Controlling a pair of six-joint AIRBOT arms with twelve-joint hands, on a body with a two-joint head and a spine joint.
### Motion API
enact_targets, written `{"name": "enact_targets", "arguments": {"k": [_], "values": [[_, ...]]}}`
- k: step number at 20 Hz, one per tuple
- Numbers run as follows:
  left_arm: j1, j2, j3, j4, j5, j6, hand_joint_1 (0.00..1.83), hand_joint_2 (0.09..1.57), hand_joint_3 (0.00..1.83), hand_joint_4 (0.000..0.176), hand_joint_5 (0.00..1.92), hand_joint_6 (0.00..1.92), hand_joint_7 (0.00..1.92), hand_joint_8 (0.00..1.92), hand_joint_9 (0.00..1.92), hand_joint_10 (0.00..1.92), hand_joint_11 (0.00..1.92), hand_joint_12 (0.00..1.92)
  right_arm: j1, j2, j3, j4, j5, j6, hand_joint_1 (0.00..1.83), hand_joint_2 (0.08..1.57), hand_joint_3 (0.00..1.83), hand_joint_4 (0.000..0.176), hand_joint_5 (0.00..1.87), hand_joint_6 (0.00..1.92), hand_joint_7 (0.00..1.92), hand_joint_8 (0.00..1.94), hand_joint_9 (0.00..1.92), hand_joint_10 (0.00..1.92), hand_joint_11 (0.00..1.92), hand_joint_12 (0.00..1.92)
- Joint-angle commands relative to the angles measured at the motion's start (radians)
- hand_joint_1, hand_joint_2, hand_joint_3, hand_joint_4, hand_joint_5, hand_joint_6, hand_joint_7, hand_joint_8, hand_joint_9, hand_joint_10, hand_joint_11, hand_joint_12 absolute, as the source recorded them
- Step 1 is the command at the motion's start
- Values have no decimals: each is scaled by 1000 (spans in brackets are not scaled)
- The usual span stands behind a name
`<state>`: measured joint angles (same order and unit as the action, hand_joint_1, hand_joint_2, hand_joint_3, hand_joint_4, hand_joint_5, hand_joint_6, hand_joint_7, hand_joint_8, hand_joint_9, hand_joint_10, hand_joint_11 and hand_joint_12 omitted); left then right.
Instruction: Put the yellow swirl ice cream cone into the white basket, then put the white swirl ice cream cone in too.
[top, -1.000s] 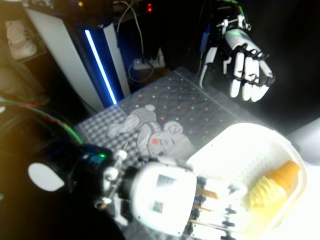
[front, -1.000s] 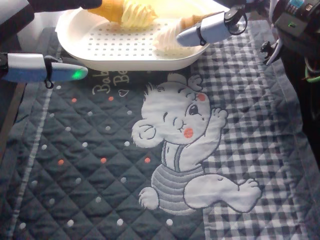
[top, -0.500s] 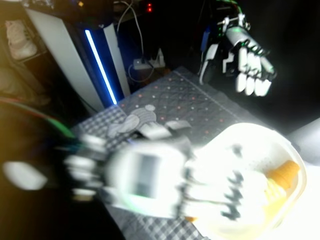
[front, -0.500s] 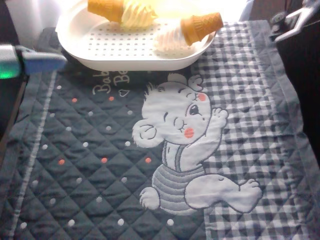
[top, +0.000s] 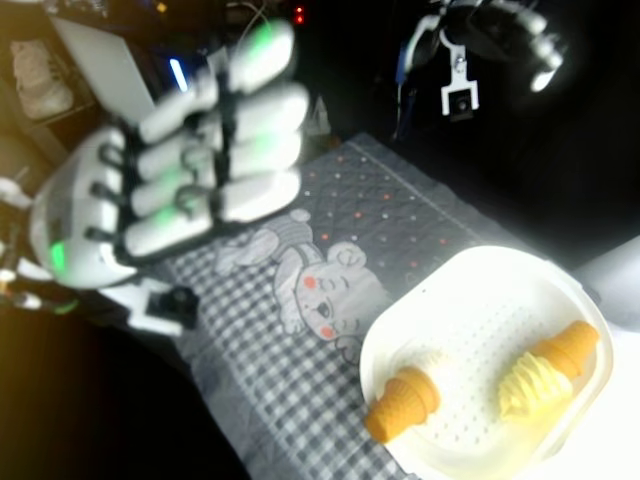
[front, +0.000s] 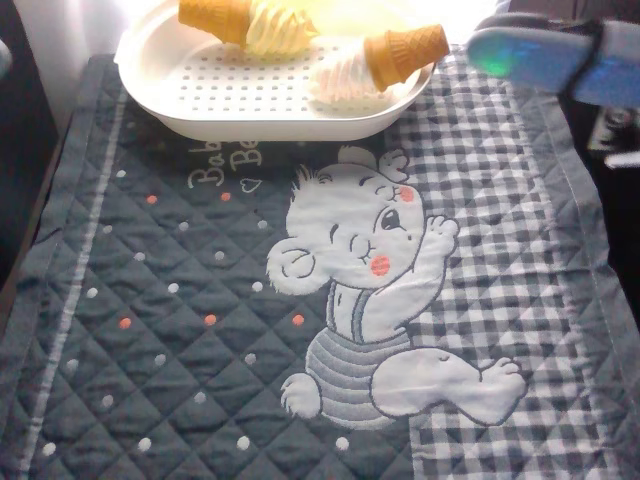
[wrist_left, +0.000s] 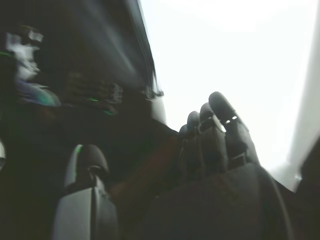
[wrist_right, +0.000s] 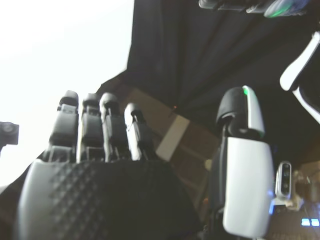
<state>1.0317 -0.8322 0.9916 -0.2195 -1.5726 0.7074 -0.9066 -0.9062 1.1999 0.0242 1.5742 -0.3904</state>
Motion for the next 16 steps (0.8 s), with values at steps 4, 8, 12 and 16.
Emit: {"name": "enact_targets", "arguments": {"k": [4, 8, 12, 16], "values": [[8, -18, 5, -4, -159, -86, 95, 1162, 0, 11, 0, 0, 22, 0, 136, 0, 0, 704, -61, 9, -48, 101, 189, 2, 655, 1018, 0, 3, 127, 3, 187, 9, 205, 16, 117, 57], [-6, -41, 27, 9, -160, -160, 206, 1082, 0, 51, 0, 0, 0, 0, 93, 0, 0, 807, -69, -14, -62, 92, 189, 3, 496, 1033, 3, 22, 67, 17, 206, 16, 171, 0, 42, 31], [-1, -51, 22, 4, -160, -159, 242, 1056, 0, 101, 0, 0, 0, 0, 30, 4, 0, 503, -80, -13, -66, 100, 189, 3, 470, 1081, 3, 0, 66, 5, 139, 1, 224, 10, 140, 317], [-41, -42, 29, 37, -160, -158, 213, 1126, 10, 94, 220, 17, 286, 9, 338, 10, 0, 842, -80, 18, -73, 57, 190, 2, 765, 1004, 0, 117, 97, 528, 69, 1, 282, 0, 104, 937]]}}
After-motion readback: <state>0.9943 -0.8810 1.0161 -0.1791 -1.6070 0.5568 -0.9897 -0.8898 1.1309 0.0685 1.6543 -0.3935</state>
